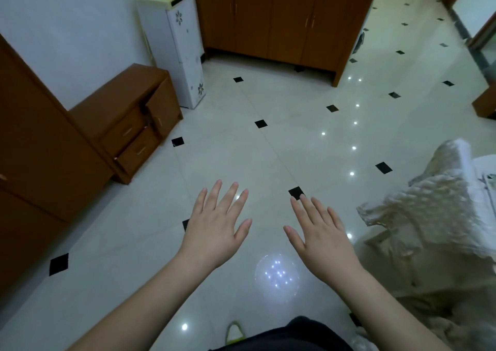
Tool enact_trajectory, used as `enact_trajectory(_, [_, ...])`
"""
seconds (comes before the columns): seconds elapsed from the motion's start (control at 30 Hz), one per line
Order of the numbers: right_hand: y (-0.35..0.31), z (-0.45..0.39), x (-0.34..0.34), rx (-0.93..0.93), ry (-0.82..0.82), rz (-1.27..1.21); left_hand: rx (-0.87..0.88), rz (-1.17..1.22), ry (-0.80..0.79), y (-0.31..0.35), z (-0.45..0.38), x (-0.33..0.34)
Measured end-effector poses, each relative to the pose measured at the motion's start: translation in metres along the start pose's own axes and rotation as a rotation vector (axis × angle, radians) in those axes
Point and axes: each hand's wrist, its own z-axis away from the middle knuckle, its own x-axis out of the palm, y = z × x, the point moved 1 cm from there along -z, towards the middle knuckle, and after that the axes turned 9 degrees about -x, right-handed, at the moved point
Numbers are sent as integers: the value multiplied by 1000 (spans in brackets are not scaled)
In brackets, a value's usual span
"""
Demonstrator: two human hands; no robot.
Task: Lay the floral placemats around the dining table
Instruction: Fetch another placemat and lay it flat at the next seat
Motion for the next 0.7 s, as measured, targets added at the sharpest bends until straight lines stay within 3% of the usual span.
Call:
enact_trajectory(0.33, [103, -75, -15, 120, 173, 28, 167, 67, 12, 92, -139, 21])
enact_trajectory(0.7, [237, -160, -38, 186, 214, 16, 235, 40, 16, 191, -280, 15])
